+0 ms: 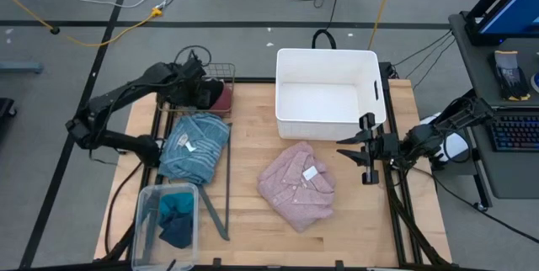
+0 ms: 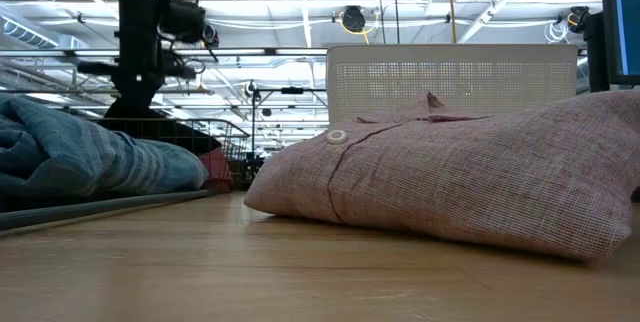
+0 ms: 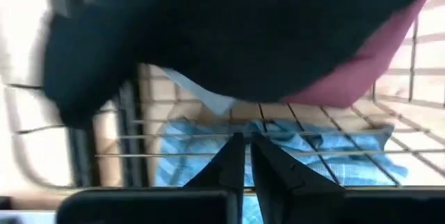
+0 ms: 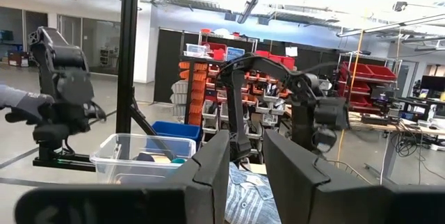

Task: Pick & Place Cloths
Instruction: Put the black shorts into the black wire basket, then put the blue shirt into the white bin

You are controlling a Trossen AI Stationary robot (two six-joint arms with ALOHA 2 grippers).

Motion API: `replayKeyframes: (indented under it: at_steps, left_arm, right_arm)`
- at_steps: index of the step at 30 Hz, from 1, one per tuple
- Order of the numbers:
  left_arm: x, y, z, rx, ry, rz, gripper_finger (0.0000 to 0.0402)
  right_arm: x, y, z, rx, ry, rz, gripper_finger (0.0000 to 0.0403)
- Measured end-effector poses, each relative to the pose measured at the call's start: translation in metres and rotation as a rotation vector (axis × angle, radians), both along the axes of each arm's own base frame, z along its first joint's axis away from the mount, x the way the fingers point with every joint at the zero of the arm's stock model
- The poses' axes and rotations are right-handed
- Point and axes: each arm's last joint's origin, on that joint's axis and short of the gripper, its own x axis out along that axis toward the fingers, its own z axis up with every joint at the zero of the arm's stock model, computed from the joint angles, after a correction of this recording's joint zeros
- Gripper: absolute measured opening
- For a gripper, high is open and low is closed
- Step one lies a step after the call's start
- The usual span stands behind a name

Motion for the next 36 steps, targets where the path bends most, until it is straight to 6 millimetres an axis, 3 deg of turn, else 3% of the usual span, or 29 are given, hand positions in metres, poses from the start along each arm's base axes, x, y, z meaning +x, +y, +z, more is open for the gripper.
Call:
replayKeyframes:
  at_steps: [6, 19, 31, 36]
  left_arm:
    - [0.005, 0.008, -0.021, -0.015, 0.003, -0.023, 0.0033]
    - [0.006, 0.025, 0.007, 0.232, 0.037, 0.023, 0.0033]
    - [0.009, 0.048, -0.023, -0.016, -0.056, -0.012, 0.0033]
    - [0.006, 0.043, -0.006, 0.034, -0.095, -0.022, 0.0033]
  right_arm:
    - [0.0, 0.0, 0.0, 0.009, 0.0, 0.002, 0.0082]
    - [0.0, 0.0, 0.0, 0.044, 0.001, 0.009, 0.0079]
    - [0.0, 0.0, 0.0, 0.043, 0.001, 0.009, 0.0079]
    - [0.0, 0.0, 0.0, 0.044, 0.0, 0.009, 0.0079]
